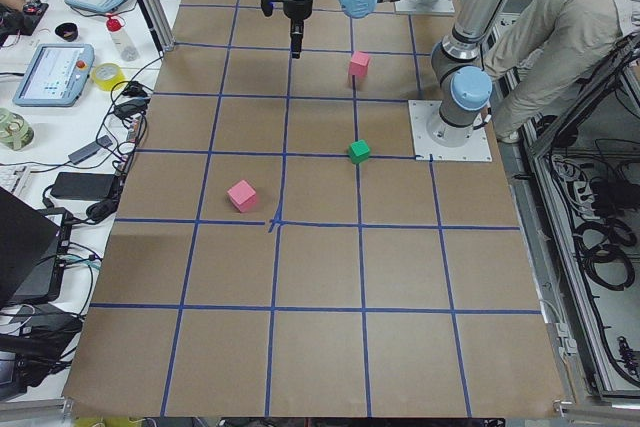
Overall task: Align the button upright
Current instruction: 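Move the right gripper over the pink bin toward the push-button switch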
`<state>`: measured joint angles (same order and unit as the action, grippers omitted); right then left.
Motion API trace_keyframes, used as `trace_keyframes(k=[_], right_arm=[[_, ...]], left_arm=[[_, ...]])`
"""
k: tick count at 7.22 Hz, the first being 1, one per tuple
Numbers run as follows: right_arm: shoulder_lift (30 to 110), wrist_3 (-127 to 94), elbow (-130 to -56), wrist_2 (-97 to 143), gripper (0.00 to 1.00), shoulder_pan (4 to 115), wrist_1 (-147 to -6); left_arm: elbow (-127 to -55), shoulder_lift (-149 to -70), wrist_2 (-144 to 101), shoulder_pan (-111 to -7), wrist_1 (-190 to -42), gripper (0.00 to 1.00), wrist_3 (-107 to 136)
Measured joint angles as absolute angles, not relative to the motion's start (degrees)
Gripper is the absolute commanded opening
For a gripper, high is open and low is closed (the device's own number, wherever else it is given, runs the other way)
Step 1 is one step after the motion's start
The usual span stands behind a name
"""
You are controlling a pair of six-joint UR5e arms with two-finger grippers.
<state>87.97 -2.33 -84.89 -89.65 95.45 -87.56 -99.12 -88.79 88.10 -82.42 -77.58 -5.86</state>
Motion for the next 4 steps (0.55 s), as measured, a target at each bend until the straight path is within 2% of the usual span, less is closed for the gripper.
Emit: trace_keyframes(k=[4], right_arm=[[87.80,-0.62,-85.96,-90.80,1.00,92.97,-88.10]], left_arm=[[-99.10,-88.47,88.23,-82.44,-77.07,1.00,-5.92]])
